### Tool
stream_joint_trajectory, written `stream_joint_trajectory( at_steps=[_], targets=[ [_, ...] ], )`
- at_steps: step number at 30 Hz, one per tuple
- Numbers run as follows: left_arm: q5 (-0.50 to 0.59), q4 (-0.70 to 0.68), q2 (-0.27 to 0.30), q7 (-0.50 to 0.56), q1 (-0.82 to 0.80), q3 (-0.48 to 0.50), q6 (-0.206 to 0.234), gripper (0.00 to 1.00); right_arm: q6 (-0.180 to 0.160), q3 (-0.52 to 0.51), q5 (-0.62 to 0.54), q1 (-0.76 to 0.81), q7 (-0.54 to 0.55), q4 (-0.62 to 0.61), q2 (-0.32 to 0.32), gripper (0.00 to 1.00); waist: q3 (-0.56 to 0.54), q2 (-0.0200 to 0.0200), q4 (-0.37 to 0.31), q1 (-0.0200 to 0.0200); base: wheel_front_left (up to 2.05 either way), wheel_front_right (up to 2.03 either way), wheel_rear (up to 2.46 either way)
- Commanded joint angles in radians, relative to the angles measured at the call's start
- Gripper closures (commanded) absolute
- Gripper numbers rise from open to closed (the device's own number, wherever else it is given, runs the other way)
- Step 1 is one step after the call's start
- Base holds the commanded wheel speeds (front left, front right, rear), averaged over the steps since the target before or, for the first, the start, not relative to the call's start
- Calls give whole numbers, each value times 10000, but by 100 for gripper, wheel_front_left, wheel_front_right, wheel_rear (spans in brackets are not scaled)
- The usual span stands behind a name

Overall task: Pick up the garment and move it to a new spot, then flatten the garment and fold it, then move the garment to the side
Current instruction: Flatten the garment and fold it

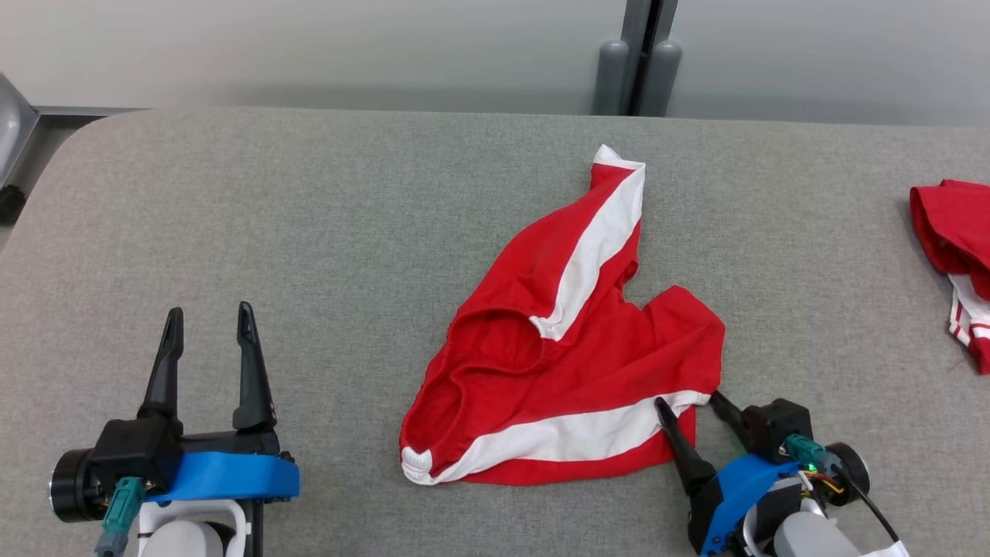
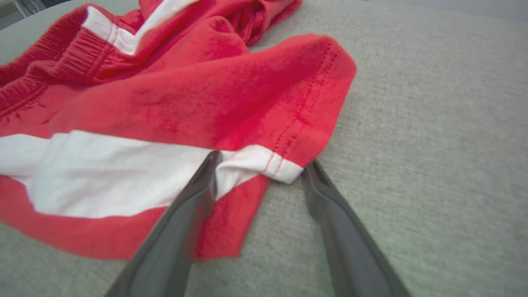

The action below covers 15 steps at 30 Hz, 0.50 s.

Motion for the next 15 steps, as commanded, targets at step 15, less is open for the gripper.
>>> stream_joint_trajectory(
  at_steps=[15],
  targets=[
    [-173,47,-12,-43,280,-125,106,0,6,-948,119,1374,-270,-1797,-379,100,-624,0,-637,0,0,0,0]
  ],
)
